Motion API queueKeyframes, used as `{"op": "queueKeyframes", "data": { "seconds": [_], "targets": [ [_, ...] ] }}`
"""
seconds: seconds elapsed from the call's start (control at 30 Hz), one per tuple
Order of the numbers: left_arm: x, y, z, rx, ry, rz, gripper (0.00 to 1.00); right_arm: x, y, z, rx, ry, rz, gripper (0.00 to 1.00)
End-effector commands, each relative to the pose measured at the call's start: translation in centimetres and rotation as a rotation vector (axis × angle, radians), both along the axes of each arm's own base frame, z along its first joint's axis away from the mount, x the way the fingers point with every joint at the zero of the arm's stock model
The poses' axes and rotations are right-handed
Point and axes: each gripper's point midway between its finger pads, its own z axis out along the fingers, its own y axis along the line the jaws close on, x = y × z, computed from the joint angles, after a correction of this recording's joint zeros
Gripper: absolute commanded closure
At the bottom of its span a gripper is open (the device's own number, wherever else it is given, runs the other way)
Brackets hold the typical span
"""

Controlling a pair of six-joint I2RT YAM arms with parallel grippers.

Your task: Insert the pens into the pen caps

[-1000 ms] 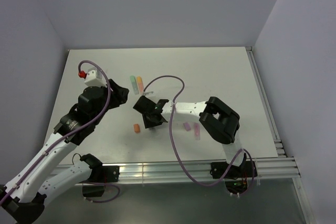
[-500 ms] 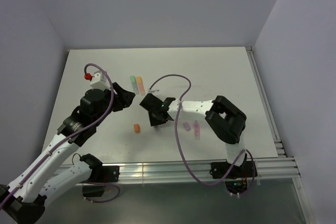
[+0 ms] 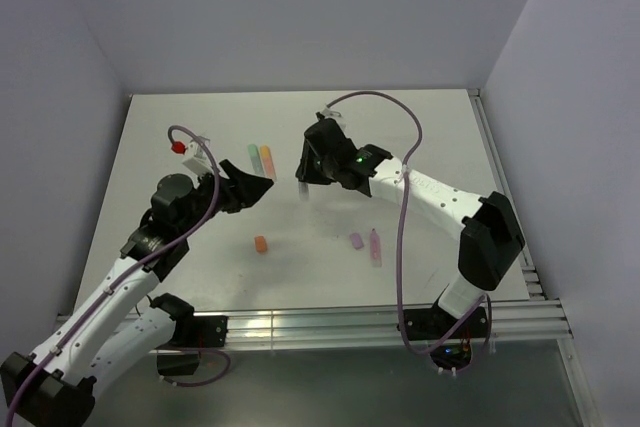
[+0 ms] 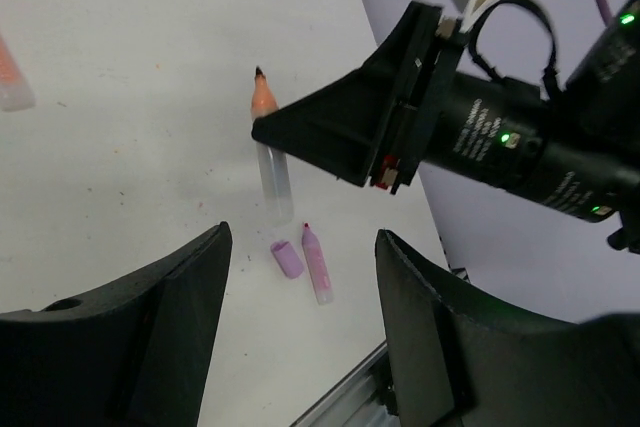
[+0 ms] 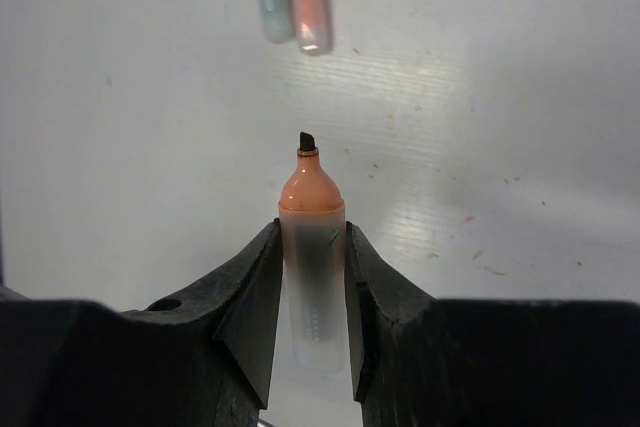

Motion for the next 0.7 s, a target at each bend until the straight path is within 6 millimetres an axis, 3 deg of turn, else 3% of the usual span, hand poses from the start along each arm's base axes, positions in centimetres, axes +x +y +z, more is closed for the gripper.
{"op": "queueKeyframes", "data": {
  "seconds": [0.0, 0.3, 0.67],
  "targets": [
    [-0.2, -1.6, 2.3, -0.097, -0.071, -0.083, 0.35, 0.5, 1.1, 5.2, 0.105, -0.08, -0.016, 1.0],
    [0.7, -2.8, 0.0, -0.081, -0.016, -0.119, 0.37, 0.5, 2.4, 9.2, 0.172, -0.122, -0.004, 1.0],
    [1.2, -3.1, -1.3, -0.058, 0.01, -0.118, 0.39, -0.6, 4.9, 11.0, 0.206, -0.135, 0.043, 1.0]
  ]
}}
